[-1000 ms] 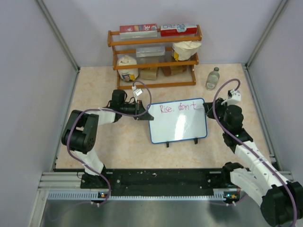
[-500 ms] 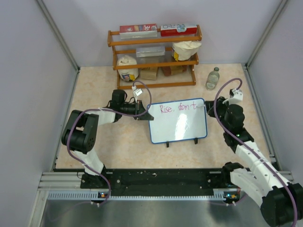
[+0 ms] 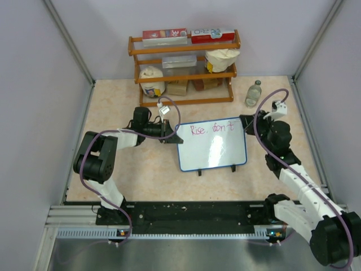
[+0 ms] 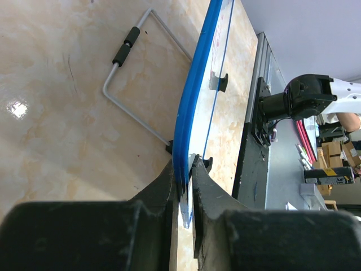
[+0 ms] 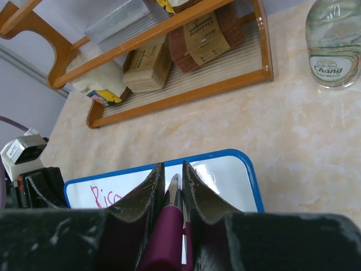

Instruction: Write a sentence on the whiteboard

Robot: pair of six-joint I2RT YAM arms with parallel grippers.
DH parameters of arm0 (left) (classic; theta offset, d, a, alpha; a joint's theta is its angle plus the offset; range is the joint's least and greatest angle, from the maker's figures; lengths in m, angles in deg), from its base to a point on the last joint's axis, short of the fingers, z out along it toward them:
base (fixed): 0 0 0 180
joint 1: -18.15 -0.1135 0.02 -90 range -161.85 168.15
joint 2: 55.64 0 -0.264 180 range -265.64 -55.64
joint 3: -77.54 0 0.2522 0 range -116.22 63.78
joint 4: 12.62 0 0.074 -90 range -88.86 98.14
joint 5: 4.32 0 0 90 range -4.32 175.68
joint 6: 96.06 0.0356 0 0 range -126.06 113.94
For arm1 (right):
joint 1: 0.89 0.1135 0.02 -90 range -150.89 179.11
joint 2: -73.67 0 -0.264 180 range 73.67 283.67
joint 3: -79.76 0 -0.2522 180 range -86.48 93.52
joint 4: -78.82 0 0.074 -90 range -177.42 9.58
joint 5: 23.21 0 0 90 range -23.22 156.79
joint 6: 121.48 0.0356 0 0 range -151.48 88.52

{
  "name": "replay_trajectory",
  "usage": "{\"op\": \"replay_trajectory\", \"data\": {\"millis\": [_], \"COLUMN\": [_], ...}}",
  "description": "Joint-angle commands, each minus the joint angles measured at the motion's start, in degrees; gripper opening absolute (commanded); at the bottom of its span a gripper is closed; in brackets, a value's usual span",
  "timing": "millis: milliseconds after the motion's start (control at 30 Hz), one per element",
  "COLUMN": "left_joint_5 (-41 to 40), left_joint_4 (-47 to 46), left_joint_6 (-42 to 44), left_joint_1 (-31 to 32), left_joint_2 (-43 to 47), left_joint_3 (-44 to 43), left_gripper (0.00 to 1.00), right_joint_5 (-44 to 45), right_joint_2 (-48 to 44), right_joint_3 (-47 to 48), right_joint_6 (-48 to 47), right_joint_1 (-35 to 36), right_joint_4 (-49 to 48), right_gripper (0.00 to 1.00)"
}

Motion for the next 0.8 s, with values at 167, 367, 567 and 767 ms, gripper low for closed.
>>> {"op": "replay_trajectory", "data": {"millis": [167,367,567,767], "left_joint_5": [-6.0,-6.0,-6.0,-6.0], "left_joint_4": [2.2,2.2,2.3,2.3], "left_joint_6": [4.8,4.8,4.8,4.9], "left_joint_1": [0.6,0.6,0.6,0.6], "left_joint_2": [-1.4,-1.4,-1.4,-1.4], "left_joint_3": [1.6,1.6,1.6,1.6], "left_gripper": [0.00,0.00,0.00,0.00], "right_joint_5": [-3.2,-3.0,-2.2,-1.8], "right_joint_2": [3.9,5.7,6.6,5.7], "right_joint_3": [2.4,2.2,1.9,0.9], "right_joint_6": [2.8,3.1,2.5,1.9], "right_joint_1": [-0.4,-0.4,-0.4,-0.4], "right_joint_4": [-7.0,-7.8,-6.9,-5.7], "right_gripper": [0.00,0.00,0.00,0.00]}}
